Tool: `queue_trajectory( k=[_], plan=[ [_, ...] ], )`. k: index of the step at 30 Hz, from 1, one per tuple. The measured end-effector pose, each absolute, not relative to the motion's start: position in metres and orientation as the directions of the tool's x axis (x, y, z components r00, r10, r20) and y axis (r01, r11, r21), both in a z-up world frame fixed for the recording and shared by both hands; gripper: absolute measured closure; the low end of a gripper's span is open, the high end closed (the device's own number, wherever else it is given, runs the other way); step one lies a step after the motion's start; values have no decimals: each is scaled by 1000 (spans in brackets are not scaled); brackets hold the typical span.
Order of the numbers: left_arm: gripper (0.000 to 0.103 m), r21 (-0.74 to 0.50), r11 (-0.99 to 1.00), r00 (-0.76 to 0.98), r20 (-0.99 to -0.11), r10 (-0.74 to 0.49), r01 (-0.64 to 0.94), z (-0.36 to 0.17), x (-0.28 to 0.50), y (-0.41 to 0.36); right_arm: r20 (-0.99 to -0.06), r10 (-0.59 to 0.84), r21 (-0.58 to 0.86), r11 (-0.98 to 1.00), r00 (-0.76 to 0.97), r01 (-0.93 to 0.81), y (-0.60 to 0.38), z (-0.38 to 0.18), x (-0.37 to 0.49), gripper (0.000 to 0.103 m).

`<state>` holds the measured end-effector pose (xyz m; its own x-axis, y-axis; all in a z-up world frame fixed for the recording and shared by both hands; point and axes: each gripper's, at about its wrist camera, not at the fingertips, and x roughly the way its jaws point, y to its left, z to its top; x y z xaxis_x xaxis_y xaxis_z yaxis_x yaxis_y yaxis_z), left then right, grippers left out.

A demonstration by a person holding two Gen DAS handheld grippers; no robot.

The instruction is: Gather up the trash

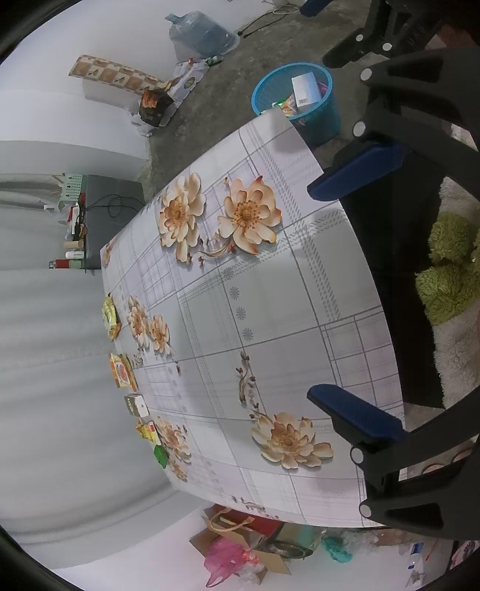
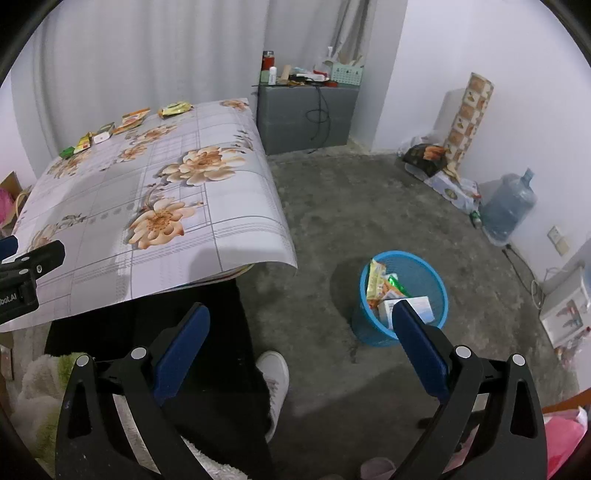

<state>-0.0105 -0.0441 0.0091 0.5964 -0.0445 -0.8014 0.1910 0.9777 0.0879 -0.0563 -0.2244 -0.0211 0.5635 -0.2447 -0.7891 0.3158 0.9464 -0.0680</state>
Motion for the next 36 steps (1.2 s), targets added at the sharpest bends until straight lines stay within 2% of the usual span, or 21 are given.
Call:
queue_trajectory(
  k=[36],
  plan=[
    [6,99,976,592,-805,-35,192,5,-11,-41,-785,-243,-71,949,569,307,-221,-20,-54,8]
  ],
)
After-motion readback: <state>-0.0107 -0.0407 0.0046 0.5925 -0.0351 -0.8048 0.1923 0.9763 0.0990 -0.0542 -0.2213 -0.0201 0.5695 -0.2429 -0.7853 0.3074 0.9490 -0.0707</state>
